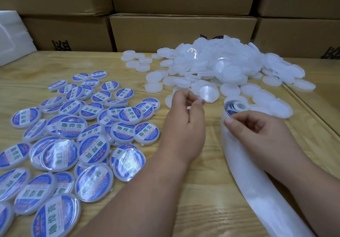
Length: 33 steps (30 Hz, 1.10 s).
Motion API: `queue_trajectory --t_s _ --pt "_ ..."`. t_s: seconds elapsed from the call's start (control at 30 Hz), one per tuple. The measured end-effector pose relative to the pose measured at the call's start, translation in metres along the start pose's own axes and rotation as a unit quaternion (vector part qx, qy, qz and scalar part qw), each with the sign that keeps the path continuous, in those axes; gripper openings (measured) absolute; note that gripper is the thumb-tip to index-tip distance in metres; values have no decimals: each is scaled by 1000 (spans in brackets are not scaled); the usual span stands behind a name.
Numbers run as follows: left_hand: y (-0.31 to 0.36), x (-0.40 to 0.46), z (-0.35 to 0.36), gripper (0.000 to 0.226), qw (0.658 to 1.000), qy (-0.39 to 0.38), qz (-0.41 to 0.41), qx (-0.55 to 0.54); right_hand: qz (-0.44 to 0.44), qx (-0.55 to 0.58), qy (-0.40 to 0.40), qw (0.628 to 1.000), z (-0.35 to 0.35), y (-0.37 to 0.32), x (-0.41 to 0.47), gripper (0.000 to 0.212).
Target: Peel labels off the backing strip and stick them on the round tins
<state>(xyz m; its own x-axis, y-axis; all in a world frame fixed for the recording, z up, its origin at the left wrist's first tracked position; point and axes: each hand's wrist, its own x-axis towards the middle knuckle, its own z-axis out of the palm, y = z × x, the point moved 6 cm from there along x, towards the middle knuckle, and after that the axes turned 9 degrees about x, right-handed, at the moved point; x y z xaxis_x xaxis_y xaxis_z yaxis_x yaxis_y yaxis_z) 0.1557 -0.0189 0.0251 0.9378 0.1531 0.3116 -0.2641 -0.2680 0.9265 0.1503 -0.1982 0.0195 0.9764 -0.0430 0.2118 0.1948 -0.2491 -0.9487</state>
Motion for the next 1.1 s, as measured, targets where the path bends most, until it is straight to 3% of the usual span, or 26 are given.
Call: queue_trajectory --t_s 0.13,0.43,0.7,0.83,1.1 --pt "0 -2 0 17 999 -35 -6 -35 2 -34 -52 998 7 3 -1 1" --pt "-4 1 9 12 995 -77 -13 58 -4 -1 -91 996 7 3 -1 32" --pt "0 -1 12 19 991 -123 -17 38 32 43 -139 989 11 0 -4 27" --pt "-1 -1 14 18 990 -135 -21 32 15 64 -161 985 14 -1 -5 14" --pt "-2 0 14 19 991 -121 -25 50 23 33 -160 986 11 0 -5 27"
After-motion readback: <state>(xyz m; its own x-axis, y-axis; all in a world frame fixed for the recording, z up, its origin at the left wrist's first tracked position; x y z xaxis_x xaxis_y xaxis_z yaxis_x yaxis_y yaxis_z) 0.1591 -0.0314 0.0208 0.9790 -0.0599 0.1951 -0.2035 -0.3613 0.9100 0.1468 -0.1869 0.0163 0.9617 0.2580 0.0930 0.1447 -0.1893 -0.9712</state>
